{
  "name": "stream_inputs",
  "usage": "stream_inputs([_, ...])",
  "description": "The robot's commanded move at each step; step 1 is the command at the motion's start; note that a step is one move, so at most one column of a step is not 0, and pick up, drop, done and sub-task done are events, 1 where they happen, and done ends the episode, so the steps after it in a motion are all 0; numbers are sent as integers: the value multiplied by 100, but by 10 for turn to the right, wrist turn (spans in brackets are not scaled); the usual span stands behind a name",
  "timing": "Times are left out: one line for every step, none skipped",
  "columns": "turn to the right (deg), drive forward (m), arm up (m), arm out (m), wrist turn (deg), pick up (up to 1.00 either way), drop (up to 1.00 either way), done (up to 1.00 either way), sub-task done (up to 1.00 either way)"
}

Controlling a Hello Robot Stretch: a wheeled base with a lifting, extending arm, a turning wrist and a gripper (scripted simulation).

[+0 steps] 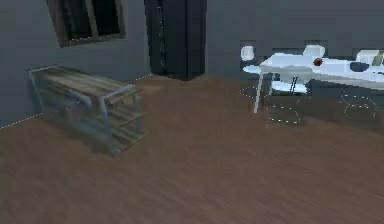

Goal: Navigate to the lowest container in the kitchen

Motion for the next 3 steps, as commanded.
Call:
stream_inputs([390,0,0,0,0,0,0,0,0])
stream_inputs([0,100,0,0,0,0,0,0,0])
stream_inputs([0,100,0,0,0,0,0,0,0])
